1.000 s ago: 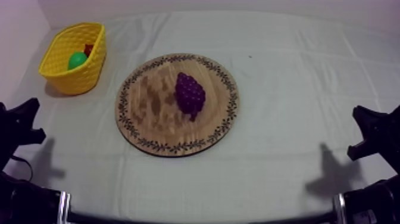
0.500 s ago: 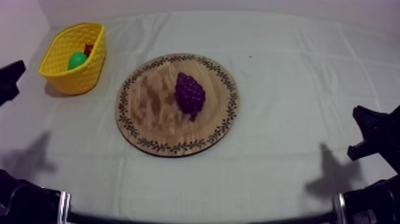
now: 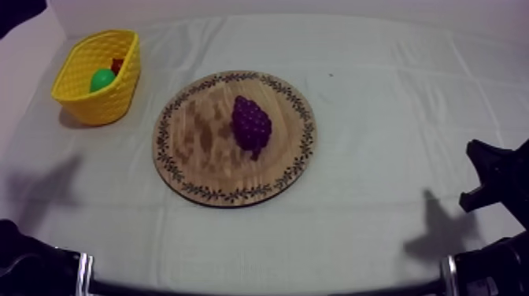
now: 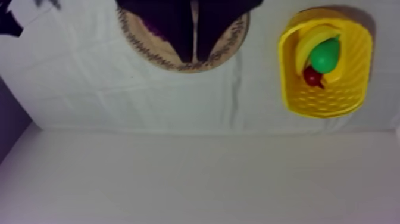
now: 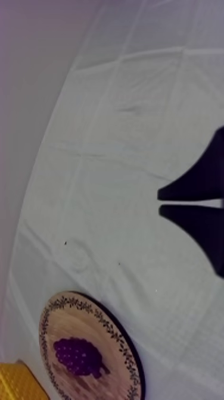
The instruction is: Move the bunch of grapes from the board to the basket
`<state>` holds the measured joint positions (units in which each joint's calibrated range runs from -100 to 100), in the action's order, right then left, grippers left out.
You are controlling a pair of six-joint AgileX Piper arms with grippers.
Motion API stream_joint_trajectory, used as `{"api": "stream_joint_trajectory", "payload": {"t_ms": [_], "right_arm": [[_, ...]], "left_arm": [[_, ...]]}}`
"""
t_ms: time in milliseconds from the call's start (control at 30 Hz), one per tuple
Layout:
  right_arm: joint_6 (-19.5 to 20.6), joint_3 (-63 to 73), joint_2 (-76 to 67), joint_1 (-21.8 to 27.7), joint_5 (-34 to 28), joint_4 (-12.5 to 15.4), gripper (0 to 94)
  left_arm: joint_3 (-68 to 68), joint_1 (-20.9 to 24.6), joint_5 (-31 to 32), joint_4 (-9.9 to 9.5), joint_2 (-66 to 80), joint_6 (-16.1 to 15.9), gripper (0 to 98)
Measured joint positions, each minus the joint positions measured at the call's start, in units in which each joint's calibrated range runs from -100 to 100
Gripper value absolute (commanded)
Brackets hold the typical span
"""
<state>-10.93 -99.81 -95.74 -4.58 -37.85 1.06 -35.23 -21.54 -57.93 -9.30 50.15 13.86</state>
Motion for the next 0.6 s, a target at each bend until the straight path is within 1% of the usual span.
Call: {"api": "stream_joint_trajectory", "payload": {"t_ms": [67, 200, 400, 600], "right_arm": [[0.00, 0.00, 0.00, 0.00, 0.00, 0.00, 0.4], [0.00, 0.00, 0.00, 0.00, 0.00, 0.00, 0.4], [0.00, 0.00, 0.00, 0.00, 0.00, 0.00, 0.4], [0.00, 0.00, 0.00, 0.00, 0.00, 0.00, 0.4]], "left_arm": [[3.74, -1.37, -1.66, -0.66, -3.58, 1.33, 0.0], [10.44, -3.76, -5.81, -1.36, -10.31, 3.99, 0.0], [19.52, -8.25, -13.83, -3.47, -22.12, 8.14, 0.0], [26.18, -11.76, -21.57, -3.55, -33.88, 11.31, 0.0]]}}
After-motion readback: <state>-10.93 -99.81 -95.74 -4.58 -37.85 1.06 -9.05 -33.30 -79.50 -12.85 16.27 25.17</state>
